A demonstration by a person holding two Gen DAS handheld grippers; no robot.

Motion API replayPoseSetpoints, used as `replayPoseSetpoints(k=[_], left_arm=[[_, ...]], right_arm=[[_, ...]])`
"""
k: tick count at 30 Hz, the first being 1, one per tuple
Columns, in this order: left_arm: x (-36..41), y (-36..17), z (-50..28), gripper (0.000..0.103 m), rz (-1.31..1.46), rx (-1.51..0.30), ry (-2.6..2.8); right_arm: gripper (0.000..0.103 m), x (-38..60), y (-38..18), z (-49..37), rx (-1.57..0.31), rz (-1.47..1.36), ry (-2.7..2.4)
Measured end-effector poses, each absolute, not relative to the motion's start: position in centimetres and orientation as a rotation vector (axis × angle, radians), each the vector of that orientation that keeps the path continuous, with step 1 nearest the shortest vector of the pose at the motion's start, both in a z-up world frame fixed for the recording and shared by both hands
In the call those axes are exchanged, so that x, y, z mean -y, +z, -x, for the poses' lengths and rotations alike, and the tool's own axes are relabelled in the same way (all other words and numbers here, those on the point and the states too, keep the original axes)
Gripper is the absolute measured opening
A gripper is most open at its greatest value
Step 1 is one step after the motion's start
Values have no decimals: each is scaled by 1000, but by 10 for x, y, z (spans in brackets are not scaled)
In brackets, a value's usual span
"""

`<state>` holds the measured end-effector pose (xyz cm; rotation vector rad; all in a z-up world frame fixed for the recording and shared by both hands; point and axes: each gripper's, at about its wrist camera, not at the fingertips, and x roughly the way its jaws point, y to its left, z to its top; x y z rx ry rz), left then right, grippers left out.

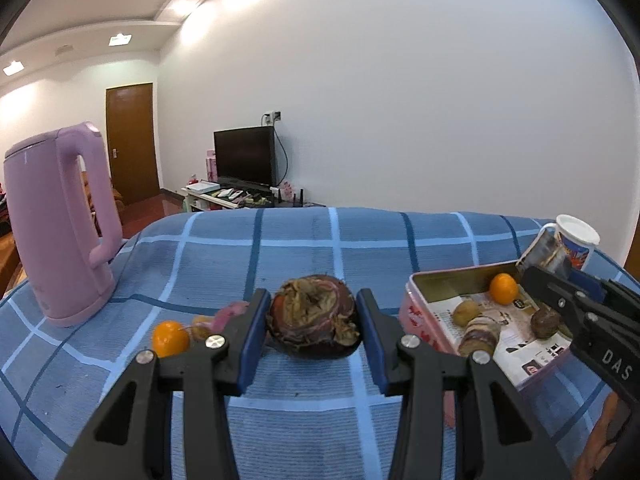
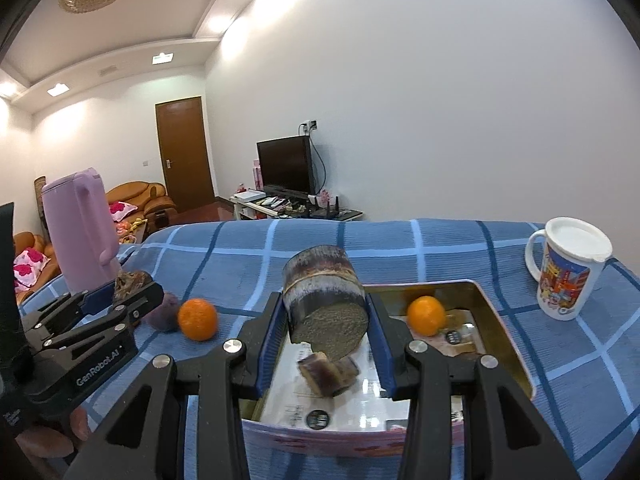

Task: Organize fruits
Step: 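Carry the taro slice and dark dried fruit over the pink tin box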

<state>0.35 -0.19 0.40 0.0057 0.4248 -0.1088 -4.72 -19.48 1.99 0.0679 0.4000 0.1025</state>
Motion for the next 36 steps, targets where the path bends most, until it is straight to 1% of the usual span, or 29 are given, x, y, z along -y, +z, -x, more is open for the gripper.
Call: replayPoseSetpoints(k=[31,36], left_arm=[[84,12,-13,46,-40,-402,-241],[100,14,-16,46,-46,-404,-268]], right_arm=[[43,300,31,52,-361,-193,-63],[43,310,29,49,-370,-176,-81]])
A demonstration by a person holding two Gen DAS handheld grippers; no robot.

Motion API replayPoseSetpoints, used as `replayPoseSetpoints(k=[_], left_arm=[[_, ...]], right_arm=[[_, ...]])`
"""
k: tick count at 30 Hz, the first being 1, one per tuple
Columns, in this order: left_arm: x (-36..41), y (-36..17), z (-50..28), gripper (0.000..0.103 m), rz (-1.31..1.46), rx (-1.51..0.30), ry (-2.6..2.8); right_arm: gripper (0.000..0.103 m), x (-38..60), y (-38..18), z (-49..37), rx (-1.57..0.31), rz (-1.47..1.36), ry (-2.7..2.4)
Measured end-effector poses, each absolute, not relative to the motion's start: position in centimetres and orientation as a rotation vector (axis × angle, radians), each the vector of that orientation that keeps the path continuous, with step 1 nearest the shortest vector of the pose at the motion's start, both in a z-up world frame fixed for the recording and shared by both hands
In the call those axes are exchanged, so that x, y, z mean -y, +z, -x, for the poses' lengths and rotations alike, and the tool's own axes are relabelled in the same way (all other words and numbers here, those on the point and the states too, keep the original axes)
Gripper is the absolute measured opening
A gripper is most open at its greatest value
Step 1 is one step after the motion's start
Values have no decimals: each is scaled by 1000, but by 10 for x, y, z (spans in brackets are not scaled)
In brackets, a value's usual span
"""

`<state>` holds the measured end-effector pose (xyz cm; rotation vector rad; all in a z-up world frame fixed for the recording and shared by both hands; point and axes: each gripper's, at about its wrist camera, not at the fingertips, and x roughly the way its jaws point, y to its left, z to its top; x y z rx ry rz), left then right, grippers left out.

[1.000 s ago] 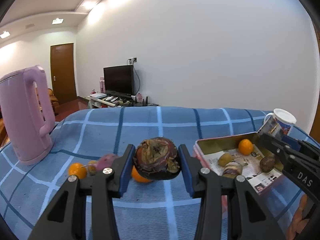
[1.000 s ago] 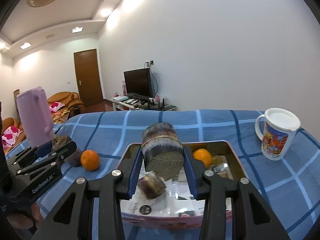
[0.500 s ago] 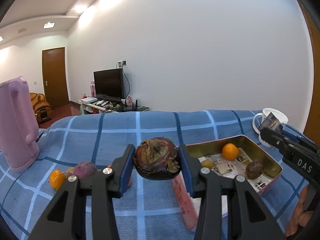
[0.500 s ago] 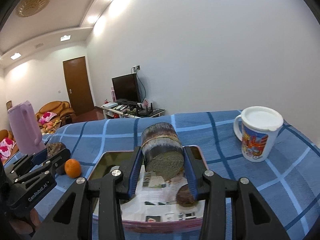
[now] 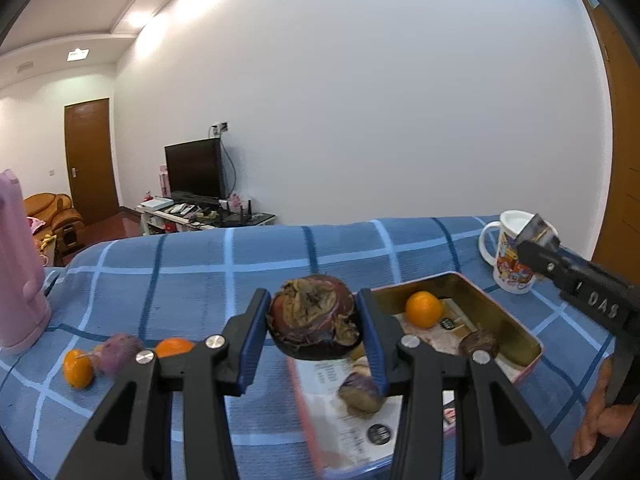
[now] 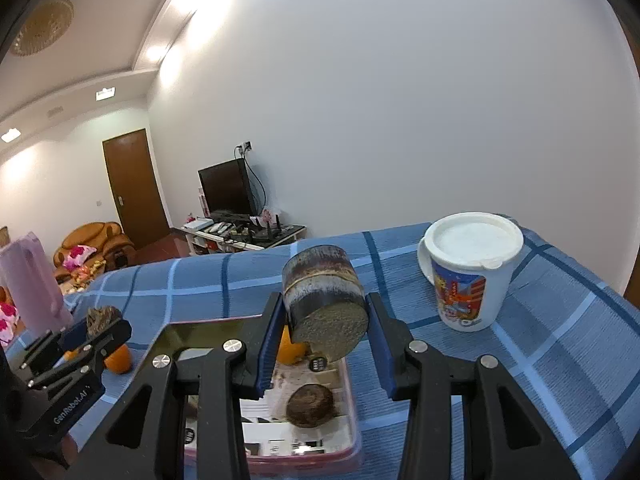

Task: Organize fruits
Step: 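Carry the taro slice and dark dried fruit over the pink tin box, then lower both held items into the tin and open both tools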

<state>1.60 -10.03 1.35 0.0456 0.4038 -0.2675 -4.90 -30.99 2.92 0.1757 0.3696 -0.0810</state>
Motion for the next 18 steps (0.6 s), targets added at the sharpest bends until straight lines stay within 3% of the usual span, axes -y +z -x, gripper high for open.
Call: replayPoseSetpoints(k=[18], left_arm=[[159,-3,-28,46,-137,-518,-285]], right_arm=[[43,290,7,10,-502,-32,-4]])
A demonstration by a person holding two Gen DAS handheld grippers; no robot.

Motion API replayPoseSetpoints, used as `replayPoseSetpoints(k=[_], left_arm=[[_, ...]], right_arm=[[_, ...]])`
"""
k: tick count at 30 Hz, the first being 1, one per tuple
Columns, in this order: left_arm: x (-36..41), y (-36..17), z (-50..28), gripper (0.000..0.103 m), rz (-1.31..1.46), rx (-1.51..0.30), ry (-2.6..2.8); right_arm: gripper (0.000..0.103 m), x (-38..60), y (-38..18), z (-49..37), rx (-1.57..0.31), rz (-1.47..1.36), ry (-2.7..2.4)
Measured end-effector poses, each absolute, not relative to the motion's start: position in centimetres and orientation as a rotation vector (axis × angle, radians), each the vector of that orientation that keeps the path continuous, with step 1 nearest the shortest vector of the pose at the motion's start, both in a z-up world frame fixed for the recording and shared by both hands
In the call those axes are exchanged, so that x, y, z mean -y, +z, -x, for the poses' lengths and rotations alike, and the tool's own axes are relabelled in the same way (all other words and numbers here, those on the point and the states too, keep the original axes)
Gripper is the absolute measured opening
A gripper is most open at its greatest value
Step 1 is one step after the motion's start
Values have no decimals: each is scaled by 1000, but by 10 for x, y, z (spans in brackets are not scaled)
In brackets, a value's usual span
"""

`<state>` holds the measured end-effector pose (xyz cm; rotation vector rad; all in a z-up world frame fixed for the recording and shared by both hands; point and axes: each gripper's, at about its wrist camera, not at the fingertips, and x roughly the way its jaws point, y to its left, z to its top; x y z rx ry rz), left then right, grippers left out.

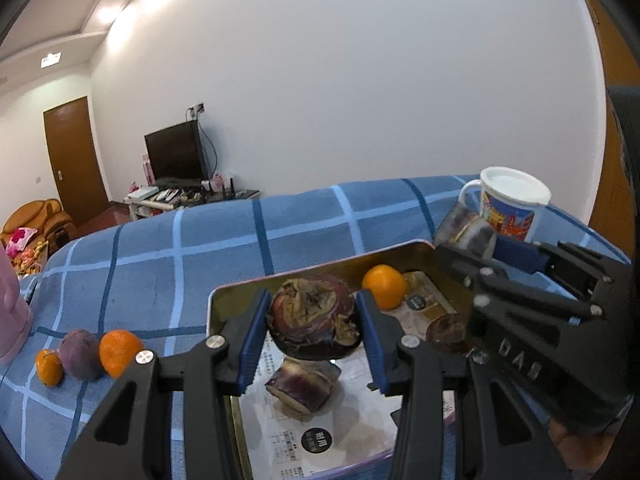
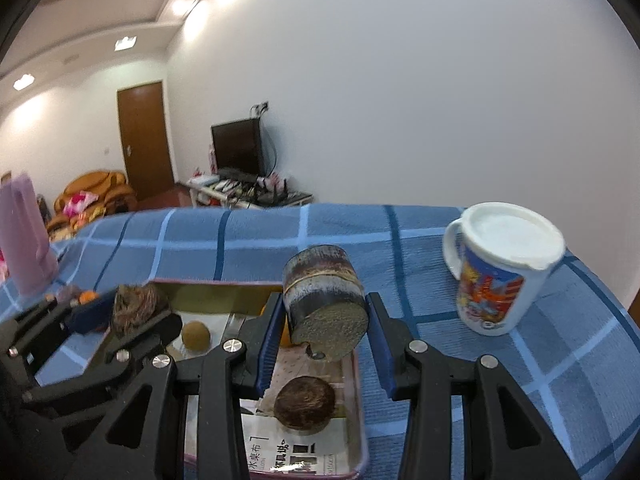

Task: Organize fruits
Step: 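Lower both held items into the tin and open both tools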

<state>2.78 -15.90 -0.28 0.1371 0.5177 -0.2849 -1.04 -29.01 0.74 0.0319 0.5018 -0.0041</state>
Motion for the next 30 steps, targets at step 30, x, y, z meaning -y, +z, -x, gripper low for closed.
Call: replayPoseSetpoints(k=[30], left_arm=[[155,-19,-55,46,-100,-665,-236]], right_arm=[[43,287,-15,-25,-690,-57,111]])
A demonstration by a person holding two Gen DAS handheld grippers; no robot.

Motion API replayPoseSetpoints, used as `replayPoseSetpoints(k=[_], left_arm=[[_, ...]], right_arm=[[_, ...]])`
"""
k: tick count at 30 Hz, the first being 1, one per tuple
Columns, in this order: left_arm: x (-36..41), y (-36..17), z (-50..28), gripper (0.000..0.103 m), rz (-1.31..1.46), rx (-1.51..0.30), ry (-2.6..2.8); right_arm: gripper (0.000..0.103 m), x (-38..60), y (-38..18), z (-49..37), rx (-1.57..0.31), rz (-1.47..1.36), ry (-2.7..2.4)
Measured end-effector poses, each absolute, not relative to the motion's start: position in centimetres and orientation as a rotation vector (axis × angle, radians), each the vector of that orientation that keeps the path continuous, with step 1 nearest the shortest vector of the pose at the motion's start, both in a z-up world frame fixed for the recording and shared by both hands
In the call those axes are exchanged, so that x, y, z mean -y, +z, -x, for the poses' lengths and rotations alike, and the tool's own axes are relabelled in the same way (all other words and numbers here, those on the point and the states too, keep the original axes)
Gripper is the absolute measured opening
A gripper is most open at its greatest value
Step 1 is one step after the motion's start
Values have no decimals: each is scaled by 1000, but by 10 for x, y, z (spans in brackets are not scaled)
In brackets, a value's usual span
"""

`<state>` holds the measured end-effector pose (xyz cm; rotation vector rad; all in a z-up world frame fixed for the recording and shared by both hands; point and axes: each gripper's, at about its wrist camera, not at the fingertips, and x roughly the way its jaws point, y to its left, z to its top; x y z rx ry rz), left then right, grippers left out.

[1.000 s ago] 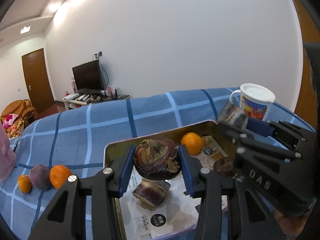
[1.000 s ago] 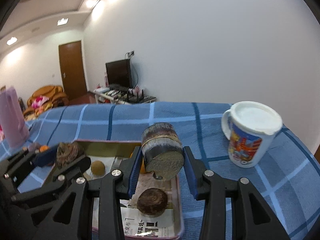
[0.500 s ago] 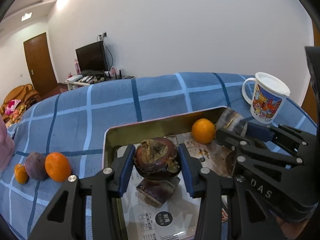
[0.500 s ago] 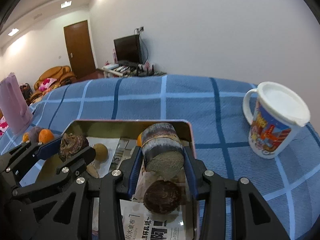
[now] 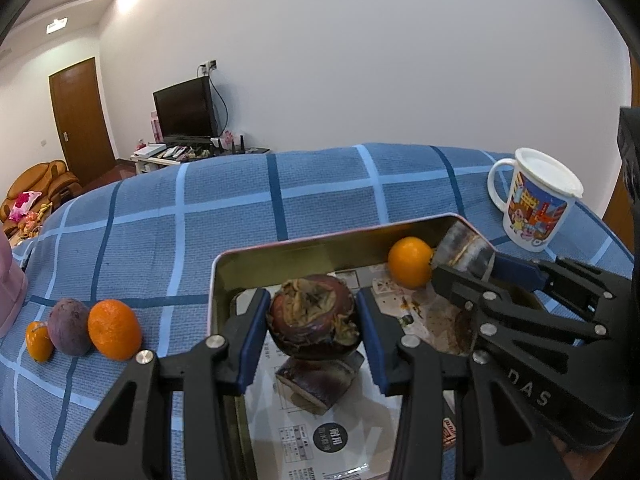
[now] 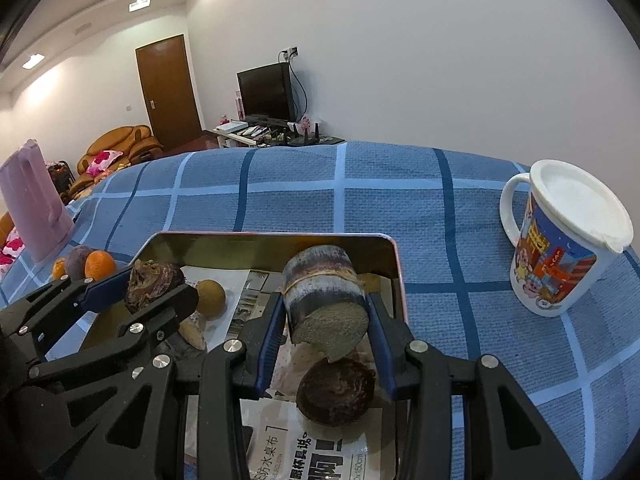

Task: Organize fruits
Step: 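Lower both held items into the tin and open both tools, then withdraw both open tools from the tin toward the beet and oranges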

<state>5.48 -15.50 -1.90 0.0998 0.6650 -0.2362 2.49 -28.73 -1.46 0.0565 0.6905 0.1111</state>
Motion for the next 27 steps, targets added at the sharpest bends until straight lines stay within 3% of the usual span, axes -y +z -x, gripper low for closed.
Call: replayPoseSetpoints(k=[11,14,16,18,19,20,27], left_arm=[[153,-18,-53,49,-88,-655,-245],[151,-17,-52,60,-83,-652,-232],[149,-16,-51,81,-76,-642,-229],[151,-14,-48,102,-83,-625,-237],[152,-12,-44,103,-96,-602,-234],[154,-10,-40,103,-111,-581,-236],[160,-2,-25,103,-175,-491,-234]], right_arm=[[44,300,-14,-15,-676,-139,144],[45,305,-10,-10,-649,-166,128],[46,310,-6,-5,-621,-181,110],[63,316,-2,1,-580,-226,108],[75,319,1,5,-552,-245,101],[78,321,4,9,-524,-255,93],[79,327,17,23,-424,-248,6]])
